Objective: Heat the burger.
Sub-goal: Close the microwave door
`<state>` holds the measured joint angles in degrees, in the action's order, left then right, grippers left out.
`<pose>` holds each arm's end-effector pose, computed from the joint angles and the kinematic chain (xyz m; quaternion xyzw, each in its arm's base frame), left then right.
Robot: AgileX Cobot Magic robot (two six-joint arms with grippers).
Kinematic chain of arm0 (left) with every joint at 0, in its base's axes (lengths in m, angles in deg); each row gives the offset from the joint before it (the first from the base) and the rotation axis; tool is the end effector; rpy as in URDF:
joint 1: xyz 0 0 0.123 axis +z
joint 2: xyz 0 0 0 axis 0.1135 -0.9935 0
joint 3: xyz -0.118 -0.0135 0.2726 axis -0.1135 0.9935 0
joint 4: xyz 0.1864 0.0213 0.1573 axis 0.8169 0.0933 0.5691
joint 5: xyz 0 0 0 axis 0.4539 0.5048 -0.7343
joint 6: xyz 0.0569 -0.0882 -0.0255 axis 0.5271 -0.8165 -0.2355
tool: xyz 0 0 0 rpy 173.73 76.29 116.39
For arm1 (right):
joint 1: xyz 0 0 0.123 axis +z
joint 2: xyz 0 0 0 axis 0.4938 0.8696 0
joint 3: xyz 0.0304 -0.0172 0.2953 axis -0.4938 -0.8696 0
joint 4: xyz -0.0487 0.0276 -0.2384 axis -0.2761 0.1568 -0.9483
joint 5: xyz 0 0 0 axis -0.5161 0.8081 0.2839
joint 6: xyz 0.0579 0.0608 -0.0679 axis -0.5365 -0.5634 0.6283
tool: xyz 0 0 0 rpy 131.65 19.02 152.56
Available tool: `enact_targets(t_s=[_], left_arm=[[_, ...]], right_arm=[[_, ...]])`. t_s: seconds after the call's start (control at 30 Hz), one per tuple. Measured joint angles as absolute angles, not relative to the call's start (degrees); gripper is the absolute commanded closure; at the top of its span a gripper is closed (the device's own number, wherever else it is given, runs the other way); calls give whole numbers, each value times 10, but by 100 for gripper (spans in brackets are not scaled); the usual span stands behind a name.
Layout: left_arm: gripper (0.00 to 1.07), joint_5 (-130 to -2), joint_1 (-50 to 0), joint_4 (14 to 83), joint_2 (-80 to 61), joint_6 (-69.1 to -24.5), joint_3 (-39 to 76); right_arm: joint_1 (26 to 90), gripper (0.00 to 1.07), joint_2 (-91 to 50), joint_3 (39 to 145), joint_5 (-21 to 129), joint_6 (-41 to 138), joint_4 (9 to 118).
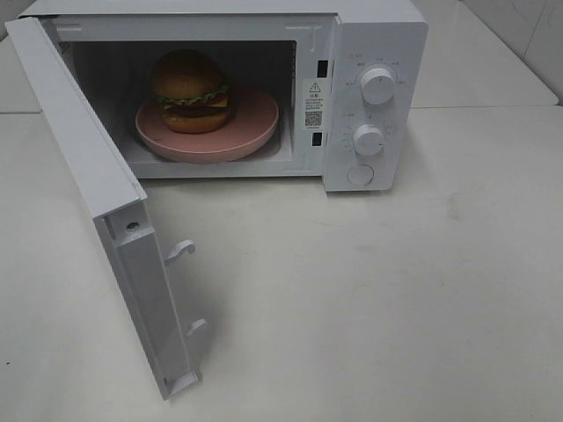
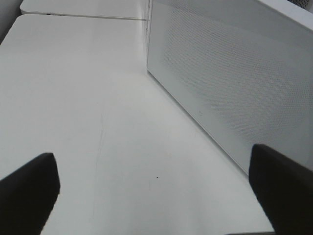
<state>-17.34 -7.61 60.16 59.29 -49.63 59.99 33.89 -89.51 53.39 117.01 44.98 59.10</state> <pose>-0.0086 -0.0049 0.2679 0.0162 0.8473 -0.0276 0.5301 -0.0083 -0.0076 0.2713 -0.0388 0.8420 -0.0227 0.5375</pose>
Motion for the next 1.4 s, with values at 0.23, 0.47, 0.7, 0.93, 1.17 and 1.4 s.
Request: enact_targets(t_s=[0.23, 0.47, 0.7, 0.93, 1.17, 1.4], left_arm=[[14, -173, -76, 602, 593, -496, 600], [51, -186, -76, 602, 593, -496, 595], [80, -272, -76, 602, 517, -496, 590], [105, -347, -76, 605, 416, -496, 590], [107, -439, -76, 619, 305, -496, 599], [107, -628, -76, 619, 226, -496, 662]], right_arm=[[359, 31, -895, 534, 1170, 450, 591], [359, 31, -895, 534, 1170, 450, 591], [359, 31, -895, 534, 1170, 450, 591], [359, 31, -895, 534, 1170, 450, 591], [359, 31, -895, 534, 1170, 450, 591], [359, 31, -895, 534, 1170, 450, 591]])
